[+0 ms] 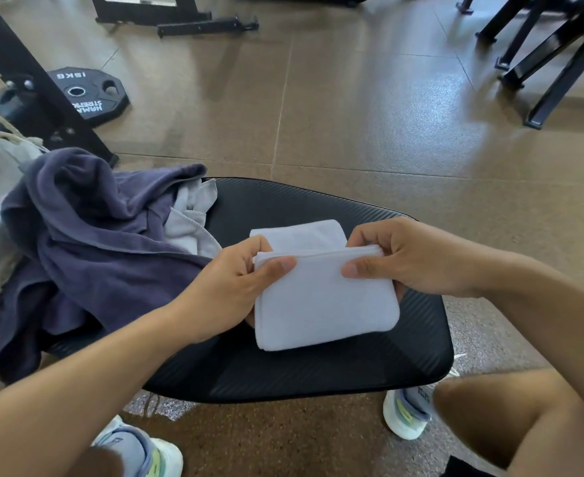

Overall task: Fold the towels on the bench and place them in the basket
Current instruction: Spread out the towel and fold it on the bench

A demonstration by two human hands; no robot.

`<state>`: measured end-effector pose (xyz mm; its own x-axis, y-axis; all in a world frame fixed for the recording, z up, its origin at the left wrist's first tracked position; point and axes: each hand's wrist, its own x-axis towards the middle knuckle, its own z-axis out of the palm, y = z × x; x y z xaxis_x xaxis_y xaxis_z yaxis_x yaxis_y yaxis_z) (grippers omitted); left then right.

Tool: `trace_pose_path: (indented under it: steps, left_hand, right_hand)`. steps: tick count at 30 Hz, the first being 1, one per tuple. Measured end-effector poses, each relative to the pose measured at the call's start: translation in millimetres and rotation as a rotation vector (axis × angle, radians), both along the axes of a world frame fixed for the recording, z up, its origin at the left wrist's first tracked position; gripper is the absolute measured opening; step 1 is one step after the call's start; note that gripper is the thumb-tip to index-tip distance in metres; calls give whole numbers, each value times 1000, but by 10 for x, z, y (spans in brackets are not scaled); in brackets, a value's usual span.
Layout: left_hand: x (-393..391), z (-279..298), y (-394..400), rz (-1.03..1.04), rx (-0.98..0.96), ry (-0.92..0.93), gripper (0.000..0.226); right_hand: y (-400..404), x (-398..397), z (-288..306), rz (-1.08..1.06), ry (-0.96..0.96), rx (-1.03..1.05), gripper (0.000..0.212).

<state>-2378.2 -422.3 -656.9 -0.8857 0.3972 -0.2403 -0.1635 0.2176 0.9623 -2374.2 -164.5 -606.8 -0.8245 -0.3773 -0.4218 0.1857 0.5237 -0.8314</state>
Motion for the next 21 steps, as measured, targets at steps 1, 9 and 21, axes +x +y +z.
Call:
trace_pose_path:
  steps: [1, 9, 21]
  left_hand:
    - [10, 22, 13, -2, 13, -38, 46]
    - [-76, -33, -41, 48, -64, 63, 21]
    - [-483, -317, -198, 83, -551, 368, 22]
  right_hand:
    - [4, 0, -11, -1, -19, 0, 17]
    - [-24, -170, -185, -72, 143, 145, 16]
    - [-116, -512, -523, -26, 383, 414, 11]
